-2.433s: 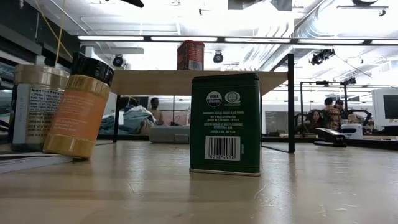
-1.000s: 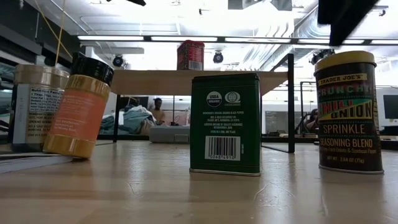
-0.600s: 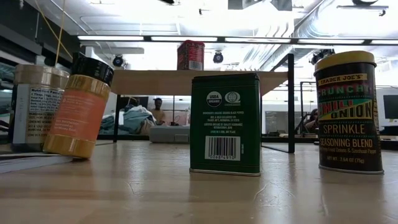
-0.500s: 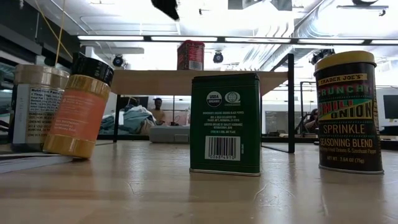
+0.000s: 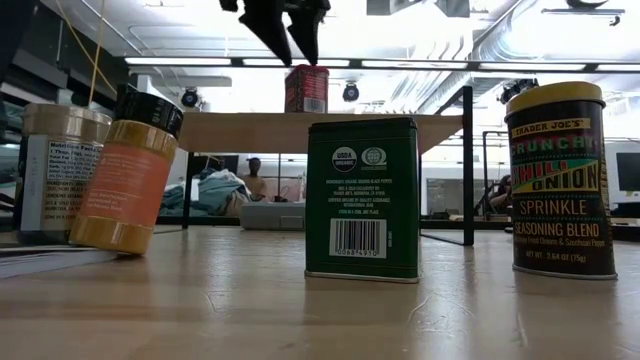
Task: Shelf spices
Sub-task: Remove the red seasoning bottle from the shelf
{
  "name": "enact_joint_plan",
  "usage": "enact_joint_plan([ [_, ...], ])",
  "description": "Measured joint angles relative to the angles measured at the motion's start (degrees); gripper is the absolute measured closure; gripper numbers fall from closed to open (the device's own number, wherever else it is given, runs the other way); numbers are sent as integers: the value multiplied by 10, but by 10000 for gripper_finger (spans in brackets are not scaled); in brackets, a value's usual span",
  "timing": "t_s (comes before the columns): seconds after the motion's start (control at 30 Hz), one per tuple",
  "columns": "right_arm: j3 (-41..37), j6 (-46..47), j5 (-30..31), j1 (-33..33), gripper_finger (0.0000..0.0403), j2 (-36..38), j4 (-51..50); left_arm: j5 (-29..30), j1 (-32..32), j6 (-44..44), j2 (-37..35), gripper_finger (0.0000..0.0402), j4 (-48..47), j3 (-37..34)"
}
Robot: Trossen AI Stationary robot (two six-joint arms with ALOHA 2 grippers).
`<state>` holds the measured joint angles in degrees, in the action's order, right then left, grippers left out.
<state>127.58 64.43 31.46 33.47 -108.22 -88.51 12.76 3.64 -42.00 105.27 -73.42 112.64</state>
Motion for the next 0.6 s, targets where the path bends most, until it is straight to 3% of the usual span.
enact_joint_plan([
  [0.33,0,-4,15,-5,27,0,2,43,15,-34,14,94,20,0],
  [0.6,0,-4,15,-5,27,0,12,-5,22,-53,13,94,27,0],
])
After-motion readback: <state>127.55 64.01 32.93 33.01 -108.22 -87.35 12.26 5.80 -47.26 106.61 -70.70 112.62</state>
